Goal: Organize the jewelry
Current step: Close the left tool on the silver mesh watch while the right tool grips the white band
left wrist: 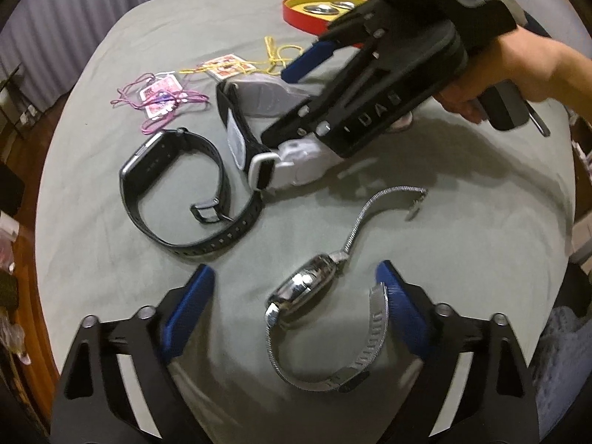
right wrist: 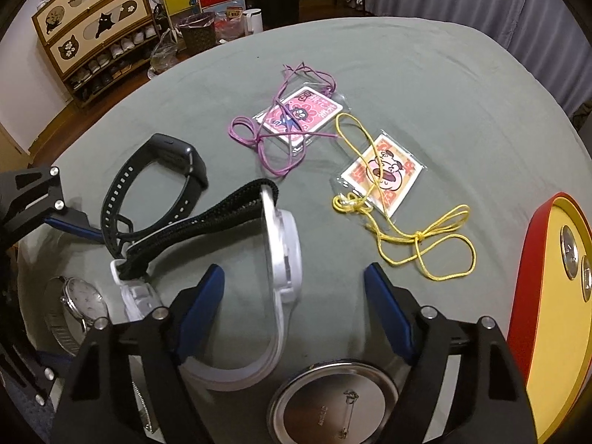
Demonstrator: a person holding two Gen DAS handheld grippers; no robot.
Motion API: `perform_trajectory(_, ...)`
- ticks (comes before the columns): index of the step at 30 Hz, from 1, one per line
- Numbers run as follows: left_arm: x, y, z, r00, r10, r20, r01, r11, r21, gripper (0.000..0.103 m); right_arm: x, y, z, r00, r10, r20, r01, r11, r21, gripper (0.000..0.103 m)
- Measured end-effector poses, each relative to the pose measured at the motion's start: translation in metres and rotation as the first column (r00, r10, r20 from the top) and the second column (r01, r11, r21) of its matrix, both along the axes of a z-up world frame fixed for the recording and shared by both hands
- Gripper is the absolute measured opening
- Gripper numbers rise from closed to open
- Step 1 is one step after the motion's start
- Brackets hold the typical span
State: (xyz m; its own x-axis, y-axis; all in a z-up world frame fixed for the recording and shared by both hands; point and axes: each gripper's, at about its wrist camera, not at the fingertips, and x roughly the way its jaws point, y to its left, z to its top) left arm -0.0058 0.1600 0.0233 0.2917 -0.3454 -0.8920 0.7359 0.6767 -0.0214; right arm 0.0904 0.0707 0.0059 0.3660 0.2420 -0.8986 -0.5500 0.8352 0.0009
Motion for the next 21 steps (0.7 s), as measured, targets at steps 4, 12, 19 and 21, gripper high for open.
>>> perform_trajectory(4,0.002,0.001,0.004,1.0,0.02,-0.002,-0.02,1.0,-0.007,0.067,-0.002,0.003,0.001,1.0,0.005,0.001,-0.005,1.0,-0.002,0.065)
perform_trajectory(12,-0.002,-0.001,0.009,1.0,0.017,-0.004,-0.017,1.0,-0.004,0.044,-0.002,0.006,0.002,1.0,0.012,-0.002,-0.012,1.0,0.0,0.057)
perform_trajectory(19,-0.004,-0.001,0.009,1.0,0.016,-0.015,-0.016,1.0,-0.012,0.035,-0.004,0.01,0.004,1.0,0.024,-0.016,-0.024,1.0,0.01,0.045)
perform_trajectory(21,-0.004,-0.001,0.01,1.0,0.017,-0.016,-0.017,1.0,-0.015,0.034,-0.005,0.011,0.004,0.999,0.029,-0.019,-0.029,1.0,0.01,0.042)
